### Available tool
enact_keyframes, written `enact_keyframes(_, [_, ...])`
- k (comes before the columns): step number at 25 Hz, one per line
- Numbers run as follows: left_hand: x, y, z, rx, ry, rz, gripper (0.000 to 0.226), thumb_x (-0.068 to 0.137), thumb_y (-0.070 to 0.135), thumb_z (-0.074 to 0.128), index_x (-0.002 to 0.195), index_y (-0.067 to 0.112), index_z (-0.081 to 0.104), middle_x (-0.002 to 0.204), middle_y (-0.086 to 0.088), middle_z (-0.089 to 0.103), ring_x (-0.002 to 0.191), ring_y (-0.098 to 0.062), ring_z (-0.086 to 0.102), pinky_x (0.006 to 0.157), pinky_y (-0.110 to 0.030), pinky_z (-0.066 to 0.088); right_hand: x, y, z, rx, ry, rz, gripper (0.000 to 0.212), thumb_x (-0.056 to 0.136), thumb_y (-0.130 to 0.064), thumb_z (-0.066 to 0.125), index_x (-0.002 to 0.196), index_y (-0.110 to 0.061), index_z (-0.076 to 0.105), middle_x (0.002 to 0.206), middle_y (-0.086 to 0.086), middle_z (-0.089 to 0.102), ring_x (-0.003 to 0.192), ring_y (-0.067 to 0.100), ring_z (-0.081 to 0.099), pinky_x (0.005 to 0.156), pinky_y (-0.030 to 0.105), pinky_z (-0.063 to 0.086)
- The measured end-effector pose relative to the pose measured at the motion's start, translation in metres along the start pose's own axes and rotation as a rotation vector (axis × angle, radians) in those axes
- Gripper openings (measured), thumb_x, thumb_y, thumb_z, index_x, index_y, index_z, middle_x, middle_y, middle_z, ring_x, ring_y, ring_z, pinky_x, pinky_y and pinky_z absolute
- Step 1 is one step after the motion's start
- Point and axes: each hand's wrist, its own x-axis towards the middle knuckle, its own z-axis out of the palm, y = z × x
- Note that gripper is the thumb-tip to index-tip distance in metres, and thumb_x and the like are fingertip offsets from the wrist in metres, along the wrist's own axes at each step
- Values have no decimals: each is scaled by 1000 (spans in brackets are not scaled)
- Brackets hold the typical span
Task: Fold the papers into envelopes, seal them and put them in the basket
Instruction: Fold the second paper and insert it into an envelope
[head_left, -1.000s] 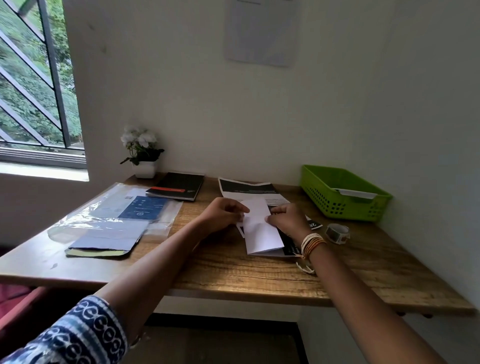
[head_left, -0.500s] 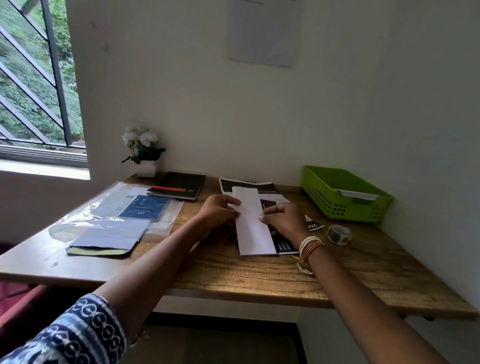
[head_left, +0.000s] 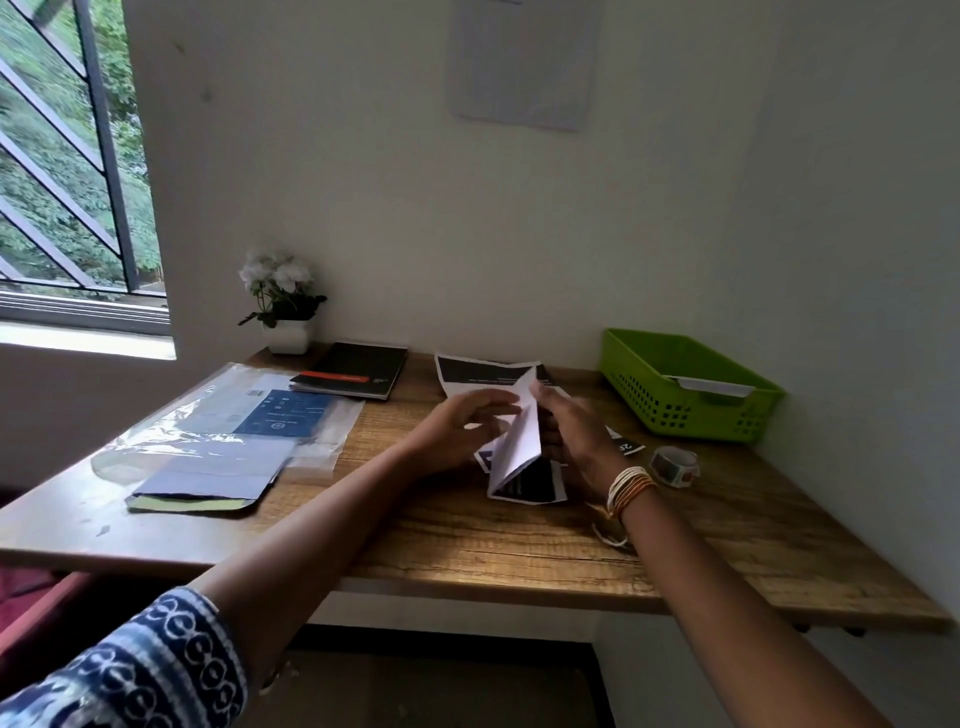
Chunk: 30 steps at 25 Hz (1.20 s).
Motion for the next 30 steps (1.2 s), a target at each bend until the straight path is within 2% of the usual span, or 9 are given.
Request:
enact_keyframes(2, [1,1,3,218,-87,40,42,92,6,55,132,19,53,134,1,56,120,-11,55,88,-15,47,-2,0,-3,-139,48,-42,22,87,-19,63,96,-1,72,102,21,71,97,35,66,87,41,52])
enact_keyframes(4, [3,4,4,293,-149,11,40,93,9,54,131,22,54,136,2,54,125,-11,51,94,-20,44,-1,2,-5,-272,106,-60,29,86,-5,59,114,0,66,117,19,67,107,32,62,93,41,51])
enact_keyframes(10, [2,3,0,360,-143,-65,32,94,14,54,124,22,61,135,2,57,127,-14,49,96,-20,38,11,14,-8,-658,138,-101,35,85,-1,55,118,-6,66,125,13,64,116,30,58,98,37,48])
enact_keyframes(14, [-1,2,1,530,-164,-174,37,96,26,50,133,29,52,150,4,38,136,-19,39,112,-44,32,18,9,-14,-767,40,-132,34,88,0,52,115,-12,68,125,8,64,120,26,56,104,38,44])
enact_keyframes(16, [-1,1,1,601,-233,-224,42,98,34,42,141,33,41,156,7,26,141,-20,30,115,-52,22,21,6,-13,-860,27,-174,35,89,-2,49,114,-15,70,126,7,64,120,26,56,104,39,44])
enact_keyframes(20, [-1,-3,7,755,-340,-247,49,101,42,25,149,36,17,159,8,13,147,-17,12,118,-47,7,3,-2,8,-1159,-87,-256,39,95,-25,39,123,-10,60,130,14,59,117,30,55,101,40,44])
enact_keyframes(24, [-2,-5,6,825,-387,-320,54,100,46,17,150,33,3,160,6,1,147,-14,2,118,-47,2,-21,4,20,-1255,-382,-99,65,98,-47,22,153,-12,13,162,10,7,149,24,11,121,41,12])
enact_keyframes(26, [-3,-6,1,841,-387,-364,55,100,45,17,151,32,1,160,5,-2,148,-15,1,118,-46,3,-26,9,11,-1311,-355,-2,72,97,-54,17,153,-12,0,162,9,-6,150,24,-1,121,42,5])
enact_keyframes(30, [-6,-6,-2,852,-364,-425,57,100,45,18,151,29,1,160,2,-3,148,-16,2,119,-43,5,-34,10,-4,-1334,-270,154,80,95,-60,13,152,-8,-4,161,13,-11,149,28,-5,119,43,2])
